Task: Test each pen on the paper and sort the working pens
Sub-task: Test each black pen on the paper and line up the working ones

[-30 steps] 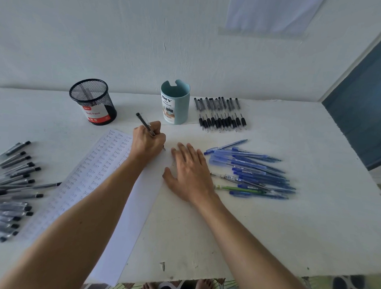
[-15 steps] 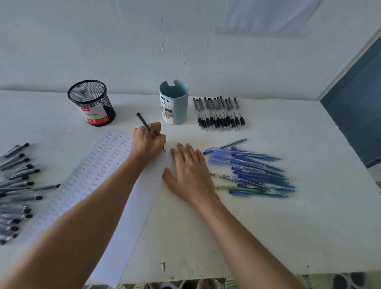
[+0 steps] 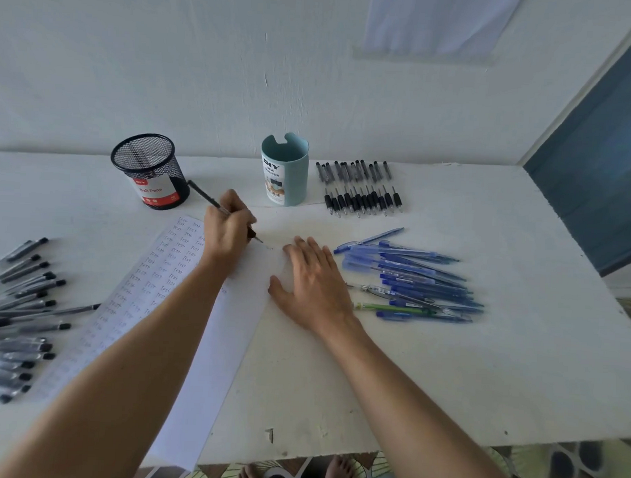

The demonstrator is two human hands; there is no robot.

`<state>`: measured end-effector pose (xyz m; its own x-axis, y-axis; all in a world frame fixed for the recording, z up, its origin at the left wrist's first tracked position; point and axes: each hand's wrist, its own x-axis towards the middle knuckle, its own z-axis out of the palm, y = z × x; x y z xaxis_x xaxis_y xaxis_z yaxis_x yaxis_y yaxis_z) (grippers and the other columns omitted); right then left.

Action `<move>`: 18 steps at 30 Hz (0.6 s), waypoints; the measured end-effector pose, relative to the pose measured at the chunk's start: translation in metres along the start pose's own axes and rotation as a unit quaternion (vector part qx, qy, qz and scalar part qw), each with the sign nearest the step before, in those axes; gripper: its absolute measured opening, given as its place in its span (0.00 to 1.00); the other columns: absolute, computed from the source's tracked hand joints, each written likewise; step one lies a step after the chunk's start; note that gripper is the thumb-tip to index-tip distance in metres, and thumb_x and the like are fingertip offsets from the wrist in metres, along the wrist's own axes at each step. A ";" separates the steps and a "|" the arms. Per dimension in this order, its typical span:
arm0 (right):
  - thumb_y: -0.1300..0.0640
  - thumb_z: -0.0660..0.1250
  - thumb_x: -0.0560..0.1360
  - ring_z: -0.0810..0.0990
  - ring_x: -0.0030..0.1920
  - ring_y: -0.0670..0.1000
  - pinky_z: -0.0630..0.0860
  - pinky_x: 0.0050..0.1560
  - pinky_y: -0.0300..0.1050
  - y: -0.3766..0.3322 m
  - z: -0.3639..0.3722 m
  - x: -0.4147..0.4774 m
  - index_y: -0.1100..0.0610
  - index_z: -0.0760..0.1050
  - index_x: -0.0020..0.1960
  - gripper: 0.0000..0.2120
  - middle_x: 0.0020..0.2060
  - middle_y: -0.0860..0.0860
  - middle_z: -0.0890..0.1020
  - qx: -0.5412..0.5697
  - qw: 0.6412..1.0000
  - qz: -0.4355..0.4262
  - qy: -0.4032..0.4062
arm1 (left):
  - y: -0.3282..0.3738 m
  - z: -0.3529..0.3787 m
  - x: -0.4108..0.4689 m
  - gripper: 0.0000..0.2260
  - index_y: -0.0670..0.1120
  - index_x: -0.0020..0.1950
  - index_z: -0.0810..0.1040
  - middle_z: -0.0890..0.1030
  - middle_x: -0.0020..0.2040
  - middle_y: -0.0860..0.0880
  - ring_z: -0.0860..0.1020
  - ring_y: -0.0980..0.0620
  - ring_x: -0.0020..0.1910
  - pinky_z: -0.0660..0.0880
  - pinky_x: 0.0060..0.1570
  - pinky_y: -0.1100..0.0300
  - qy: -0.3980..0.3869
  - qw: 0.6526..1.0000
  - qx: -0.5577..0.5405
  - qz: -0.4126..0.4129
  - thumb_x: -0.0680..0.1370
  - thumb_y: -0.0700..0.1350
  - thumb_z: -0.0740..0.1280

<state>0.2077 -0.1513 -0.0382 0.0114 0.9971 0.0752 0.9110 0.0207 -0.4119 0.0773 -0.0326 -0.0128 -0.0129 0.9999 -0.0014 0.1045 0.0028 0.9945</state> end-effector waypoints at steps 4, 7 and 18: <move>0.44 0.60 0.80 0.58 0.78 0.58 0.50 0.79 0.54 0.001 -0.001 -0.001 0.58 0.67 0.72 0.26 0.77 0.58 0.64 0.002 1.000 -0.007 0.006 | 0.008 -0.005 0.000 0.05 0.48 0.48 0.72 0.67 0.25 0.53 0.65 0.55 0.22 0.59 0.23 0.65 0.029 0.992 -0.118 -0.046 0.82 0.40 0.61; 0.43 0.59 0.80 0.57 0.78 0.59 0.50 0.79 0.54 0.001 -0.001 -0.002 0.57 0.68 0.72 0.26 0.77 0.58 0.63 -0.009 1.000 -0.012 0.009 | 0.009 -0.011 -0.002 0.16 0.44 0.59 0.73 0.69 0.26 0.49 0.65 0.54 0.20 0.61 0.21 0.64 -0.006 0.997 -0.069 -0.045 0.84 0.57 0.58; 0.42 0.56 0.81 0.54 0.79 0.57 0.48 0.79 0.53 0.000 -0.001 -0.002 0.55 0.66 0.73 0.25 0.78 0.58 0.61 -0.018 1.000 -0.005 0.001 | 0.016 -0.034 -0.032 0.15 0.45 0.48 0.77 0.78 0.32 0.42 0.76 0.45 0.30 0.77 0.37 0.48 -0.004 0.969 0.242 0.047 0.84 0.48 0.53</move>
<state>0.2084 -0.1538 -0.0372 0.0024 0.9967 0.0815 0.9251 0.0287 -0.3786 0.0457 -0.0652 0.0070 0.0268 0.9960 0.0850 0.5590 -0.0854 0.8248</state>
